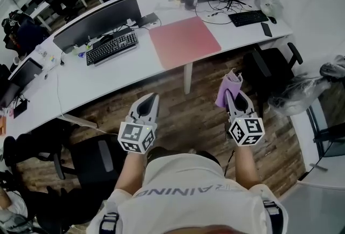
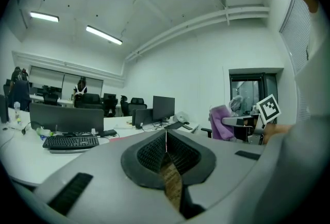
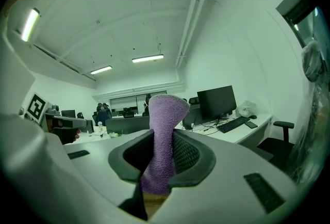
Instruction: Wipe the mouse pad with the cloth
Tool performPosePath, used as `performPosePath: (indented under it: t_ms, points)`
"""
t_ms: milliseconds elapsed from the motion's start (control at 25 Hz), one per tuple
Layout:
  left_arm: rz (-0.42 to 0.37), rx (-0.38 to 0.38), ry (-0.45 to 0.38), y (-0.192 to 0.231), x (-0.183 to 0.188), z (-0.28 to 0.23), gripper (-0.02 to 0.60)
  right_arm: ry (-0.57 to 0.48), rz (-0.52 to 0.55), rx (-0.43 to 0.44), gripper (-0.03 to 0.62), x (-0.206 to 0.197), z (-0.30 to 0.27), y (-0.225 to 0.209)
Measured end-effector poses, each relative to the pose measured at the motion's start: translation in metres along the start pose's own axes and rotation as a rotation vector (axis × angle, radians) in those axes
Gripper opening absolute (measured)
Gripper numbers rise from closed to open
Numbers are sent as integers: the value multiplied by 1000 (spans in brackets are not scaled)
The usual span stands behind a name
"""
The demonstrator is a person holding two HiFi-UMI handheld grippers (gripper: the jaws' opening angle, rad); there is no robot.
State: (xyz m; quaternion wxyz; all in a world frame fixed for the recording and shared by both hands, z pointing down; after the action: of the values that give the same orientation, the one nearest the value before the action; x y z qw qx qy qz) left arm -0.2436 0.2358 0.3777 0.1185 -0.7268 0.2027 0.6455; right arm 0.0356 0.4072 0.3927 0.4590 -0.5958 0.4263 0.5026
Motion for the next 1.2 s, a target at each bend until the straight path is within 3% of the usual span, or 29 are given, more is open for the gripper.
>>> performPosePath:
  t_ms: [240,440,1200]
  points:
    - [1,-14,18,-9,1,-38,32,43,-19,18,103,-9,-15,-25]
    - [34,15,42,12,-6,-57,32,81,-26,37,103,-14,-48,-32]
    - [113,45,22,203,7,-169,32,138,42,79,103,6,-282,4]
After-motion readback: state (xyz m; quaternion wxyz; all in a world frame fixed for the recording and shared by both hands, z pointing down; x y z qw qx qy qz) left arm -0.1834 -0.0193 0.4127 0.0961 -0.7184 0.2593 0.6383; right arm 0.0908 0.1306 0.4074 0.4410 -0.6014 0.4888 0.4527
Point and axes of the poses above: the fingertips, and each gripper's own axes: z backward along the fingers, y to its left, x out of its top, the point moved 8 cm from there along z, backward along the fingers, and after that the axes turned 1 degree about z, right-handed, at the moved point
